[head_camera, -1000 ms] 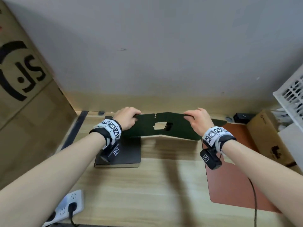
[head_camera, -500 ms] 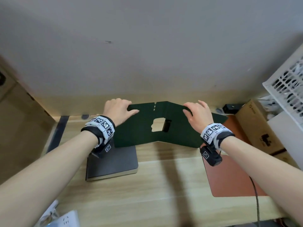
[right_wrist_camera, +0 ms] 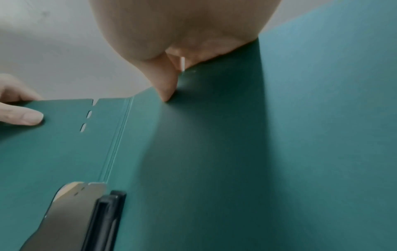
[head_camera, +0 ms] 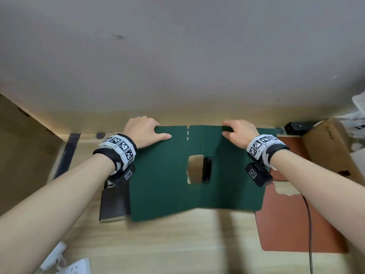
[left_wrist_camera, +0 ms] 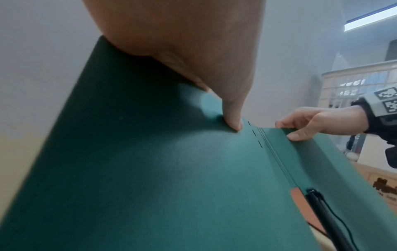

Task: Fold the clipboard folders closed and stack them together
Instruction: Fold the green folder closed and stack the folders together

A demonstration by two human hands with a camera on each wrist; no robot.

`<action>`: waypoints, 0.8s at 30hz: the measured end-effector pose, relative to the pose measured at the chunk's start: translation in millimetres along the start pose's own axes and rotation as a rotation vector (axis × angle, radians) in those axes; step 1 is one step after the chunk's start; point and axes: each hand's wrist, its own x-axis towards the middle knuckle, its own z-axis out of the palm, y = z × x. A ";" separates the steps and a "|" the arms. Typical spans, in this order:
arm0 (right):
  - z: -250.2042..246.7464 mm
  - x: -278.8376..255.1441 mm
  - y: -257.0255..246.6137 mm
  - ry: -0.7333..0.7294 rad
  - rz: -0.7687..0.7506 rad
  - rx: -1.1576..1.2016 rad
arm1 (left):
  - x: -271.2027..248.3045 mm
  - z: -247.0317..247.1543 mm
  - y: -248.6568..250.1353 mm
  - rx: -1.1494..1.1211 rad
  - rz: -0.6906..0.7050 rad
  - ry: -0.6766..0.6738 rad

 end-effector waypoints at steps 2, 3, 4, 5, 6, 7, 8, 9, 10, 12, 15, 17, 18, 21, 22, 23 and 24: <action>26.1 7.8 3.0 -0.133 0.005 0.027 | -3.3 27.8 1.2 0.009 -0.013 -0.068; 40.5 11.0 3.7 -0.172 0.005 0.030 | -6.2 42.1 2.2 0.030 -0.019 -0.092; 54.3 13.9 4.2 -0.194 0.002 0.024 | -9.0 56.1 2.9 0.063 -0.030 -0.107; 67.3 16.9 4.5 -0.203 0.000 0.016 | -12.6 68.6 3.2 0.092 -0.046 -0.116; 79.5 20.0 4.9 -0.208 -0.001 0.012 | -15.9 81.1 1.9 0.104 -0.063 -0.119; 90.4 24.3 5.9 -0.209 -0.008 0.012 | -19.5 92.0 -0.3 0.106 -0.076 -0.124; 100.3 29.1 7.1 -0.213 -0.021 0.012 | -22.8 103.7 -4.1 0.098 -0.080 -0.140; 109.0 33.8 8.7 -0.220 -0.031 0.007 | -26.6 113.7 -7.3 0.084 -0.075 -0.176; 116.6 38.1 10.2 -0.231 -0.035 -0.001 | -31.3 123.2 -9.1 0.058 -0.062 -0.227; 130.0 43.2 13.4 -0.254 -0.018 -0.007 | -42.9 141.0 -6.3 -0.014 -0.019 -0.358; 147.4 38.4 17.2 -0.259 0.012 0.030 | -66.0 165.8 4.7 -0.038 0.031 -0.621; 156.7 28.6 20.8 -0.268 0.023 0.065 | -78.3 179.9 10.5 -0.051 -0.003 -0.709; 160.2 21.9 23.4 -0.285 0.028 0.074 | -82.0 184.5 12.8 -0.066 -0.020 -0.709; 168.6 -2.1 30.0 -0.346 0.039 0.063 | -83.4 186.9 14.9 -0.096 -0.049 -0.672; 170.9 -11.6 31.5 -0.367 0.039 0.054 | -82.1 186.9 14.8 -0.106 -0.051 -0.669; 173.5 -21.1 32.7 -0.385 0.037 0.049 | -81.0 185.8 14.6 -0.120 -0.055 -0.670; 175.9 -30.2 33.4 -0.398 0.035 0.048 | -80.5 185.1 14.3 -0.138 -0.060 -0.671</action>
